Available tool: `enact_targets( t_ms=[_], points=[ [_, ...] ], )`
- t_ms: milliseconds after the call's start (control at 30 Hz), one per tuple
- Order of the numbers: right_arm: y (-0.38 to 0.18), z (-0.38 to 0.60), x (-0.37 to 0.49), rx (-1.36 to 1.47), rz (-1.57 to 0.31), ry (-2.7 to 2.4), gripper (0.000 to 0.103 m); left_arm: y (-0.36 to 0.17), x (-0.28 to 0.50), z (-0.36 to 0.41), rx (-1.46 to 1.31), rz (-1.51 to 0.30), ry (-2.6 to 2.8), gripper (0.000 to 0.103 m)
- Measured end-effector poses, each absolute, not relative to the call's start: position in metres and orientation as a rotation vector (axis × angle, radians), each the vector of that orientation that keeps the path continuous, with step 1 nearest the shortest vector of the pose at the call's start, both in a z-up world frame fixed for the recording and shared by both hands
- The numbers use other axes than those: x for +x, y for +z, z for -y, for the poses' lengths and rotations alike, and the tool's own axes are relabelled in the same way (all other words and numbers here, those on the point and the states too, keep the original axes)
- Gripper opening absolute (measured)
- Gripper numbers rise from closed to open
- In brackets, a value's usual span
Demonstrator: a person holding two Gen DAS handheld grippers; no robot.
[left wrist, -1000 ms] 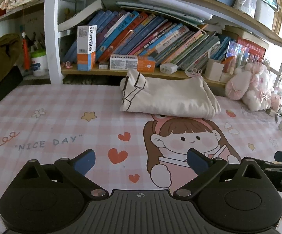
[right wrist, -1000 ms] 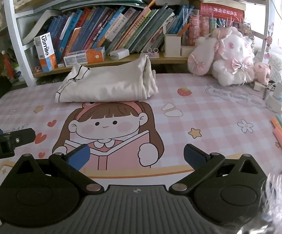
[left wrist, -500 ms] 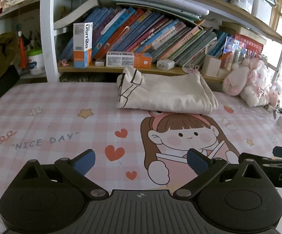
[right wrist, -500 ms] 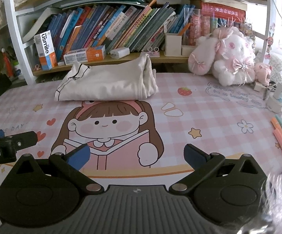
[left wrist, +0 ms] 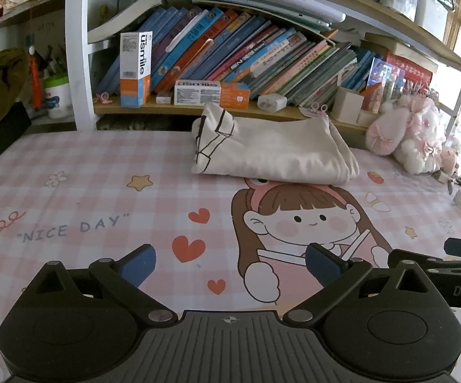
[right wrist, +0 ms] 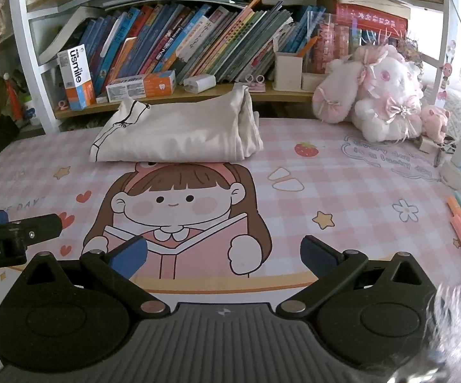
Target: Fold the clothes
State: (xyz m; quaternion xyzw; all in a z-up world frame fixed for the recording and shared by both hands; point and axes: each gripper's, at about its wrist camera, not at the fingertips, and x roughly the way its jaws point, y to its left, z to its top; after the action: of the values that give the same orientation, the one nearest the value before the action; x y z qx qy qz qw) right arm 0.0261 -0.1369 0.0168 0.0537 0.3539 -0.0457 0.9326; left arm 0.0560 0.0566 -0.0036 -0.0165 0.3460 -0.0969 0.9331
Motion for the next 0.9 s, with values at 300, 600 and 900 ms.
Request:
enact_targets(
  t_ms=[300, 600, 900],
  points=[
    [0.0164, 0.1363, 0.0269, 0.111, -0.726, -0.096, 0.103, -0.0046, 0.0579, -0.0565, -0.040, -0.714, -0.199, 0.101],
    [0.0161, 0.1366, 0.0269, 0.115, -0.727, -0.095, 0.103, -0.0050, 0.0575, -0.0561, -0.038, -0.715, -0.199, 0.101],
    [0.0154, 0.1360, 0.0264, 0.118, -0.729, -0.093, 0.103, -0.0039, 0.0551, -0.0552, -0.035, -0.700, -0.214, 0.101]
  ],
)
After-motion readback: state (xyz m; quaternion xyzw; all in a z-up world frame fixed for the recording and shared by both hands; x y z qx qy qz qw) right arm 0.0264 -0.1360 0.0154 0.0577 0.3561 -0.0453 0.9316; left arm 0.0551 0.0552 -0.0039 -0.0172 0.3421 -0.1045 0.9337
